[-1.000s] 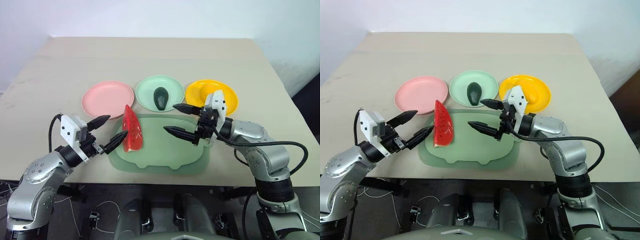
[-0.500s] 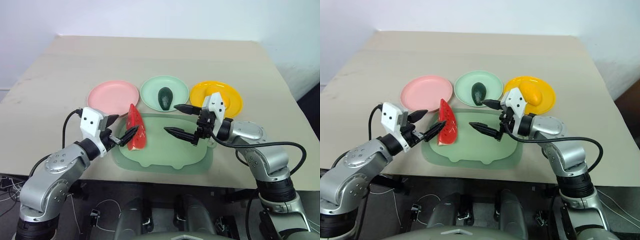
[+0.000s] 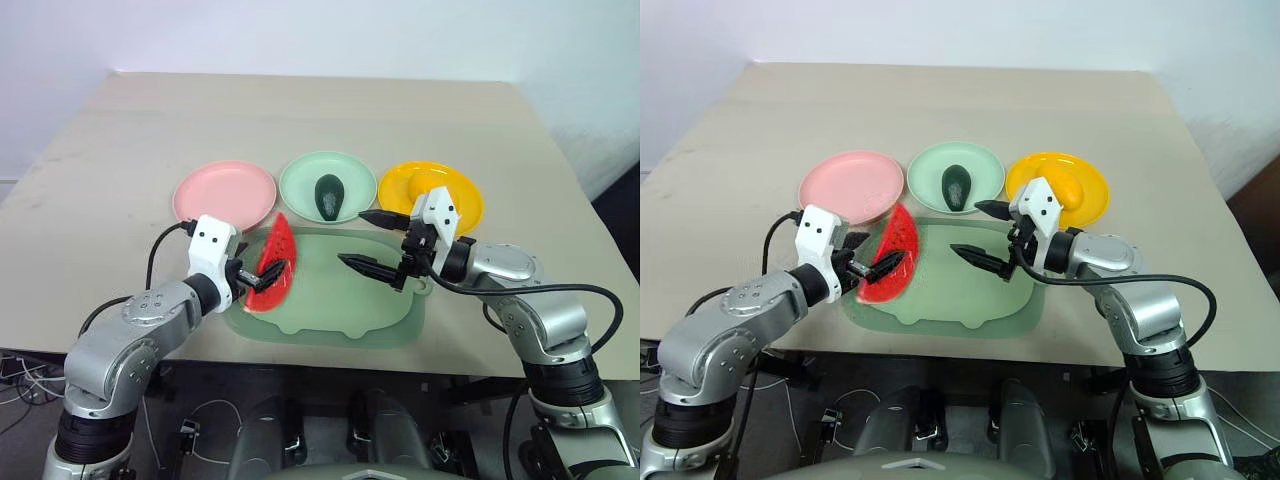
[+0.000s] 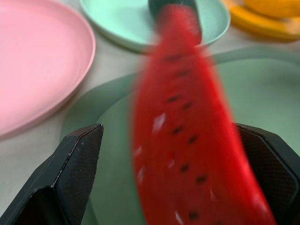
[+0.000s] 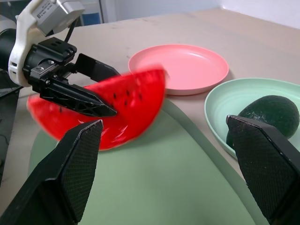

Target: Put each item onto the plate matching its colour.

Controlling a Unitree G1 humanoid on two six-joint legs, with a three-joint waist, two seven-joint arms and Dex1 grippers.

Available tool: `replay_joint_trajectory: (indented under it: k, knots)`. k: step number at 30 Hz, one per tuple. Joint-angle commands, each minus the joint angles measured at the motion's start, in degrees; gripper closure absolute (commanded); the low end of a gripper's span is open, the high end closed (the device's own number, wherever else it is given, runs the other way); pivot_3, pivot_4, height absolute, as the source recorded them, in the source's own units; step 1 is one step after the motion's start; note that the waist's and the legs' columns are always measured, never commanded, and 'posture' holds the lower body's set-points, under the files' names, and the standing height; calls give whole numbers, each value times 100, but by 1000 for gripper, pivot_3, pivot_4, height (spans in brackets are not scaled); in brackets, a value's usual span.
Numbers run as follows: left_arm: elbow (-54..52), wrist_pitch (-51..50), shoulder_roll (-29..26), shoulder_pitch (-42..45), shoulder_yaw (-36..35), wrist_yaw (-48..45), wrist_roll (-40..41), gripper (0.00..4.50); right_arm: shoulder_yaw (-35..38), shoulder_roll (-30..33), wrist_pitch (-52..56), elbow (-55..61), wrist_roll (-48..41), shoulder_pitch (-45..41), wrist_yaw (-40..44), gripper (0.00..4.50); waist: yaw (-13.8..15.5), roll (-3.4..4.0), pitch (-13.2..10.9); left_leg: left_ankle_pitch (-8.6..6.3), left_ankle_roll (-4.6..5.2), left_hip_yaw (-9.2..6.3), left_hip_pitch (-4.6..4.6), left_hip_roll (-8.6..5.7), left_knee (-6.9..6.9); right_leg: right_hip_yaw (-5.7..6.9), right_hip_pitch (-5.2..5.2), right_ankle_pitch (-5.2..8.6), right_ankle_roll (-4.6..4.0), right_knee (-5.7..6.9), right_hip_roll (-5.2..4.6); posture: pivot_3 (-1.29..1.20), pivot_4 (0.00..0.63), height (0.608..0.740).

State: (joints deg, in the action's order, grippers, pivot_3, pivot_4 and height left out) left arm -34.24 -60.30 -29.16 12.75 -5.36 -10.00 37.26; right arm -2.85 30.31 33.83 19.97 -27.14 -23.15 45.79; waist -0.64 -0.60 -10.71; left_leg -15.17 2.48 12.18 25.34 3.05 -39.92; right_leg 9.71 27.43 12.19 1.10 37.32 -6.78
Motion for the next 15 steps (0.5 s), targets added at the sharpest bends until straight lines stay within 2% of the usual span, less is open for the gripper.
replay_joint_trajectory:
  k: [1,9,10,15]
  knots:
    - [-23,-299,14,134,-112,160,-49,0,13,40,-58,169,34,-44,-57,25,4,0,0,0,0,-1,0,0,-2,0,-1,0,0,0,0,0,150,696]
    - [-64,-716,-84,151,-91,-51,37,0,-44,37,-77,15,180,-133,-116,25,-1,0,0,0,0,-2,0,0,-3,1,-1,0,0,0,0,0,150,696]
    - [-56,-719,-98,164,-91,-129,60,387,-53,36,-71,9,199,-131,-128,0,-1,0,0,0,0,-2,0,0,-3,1,-1,0,0,0,0,0,150,696]
    - [4,-793,-77,229,-178,-208,88,1682,-85,34,-72,33,258,-81,-145,0,3,0,0,0,0,-2,0,-1,-4,1,-2,0,-1,0,-3,0,150,696]
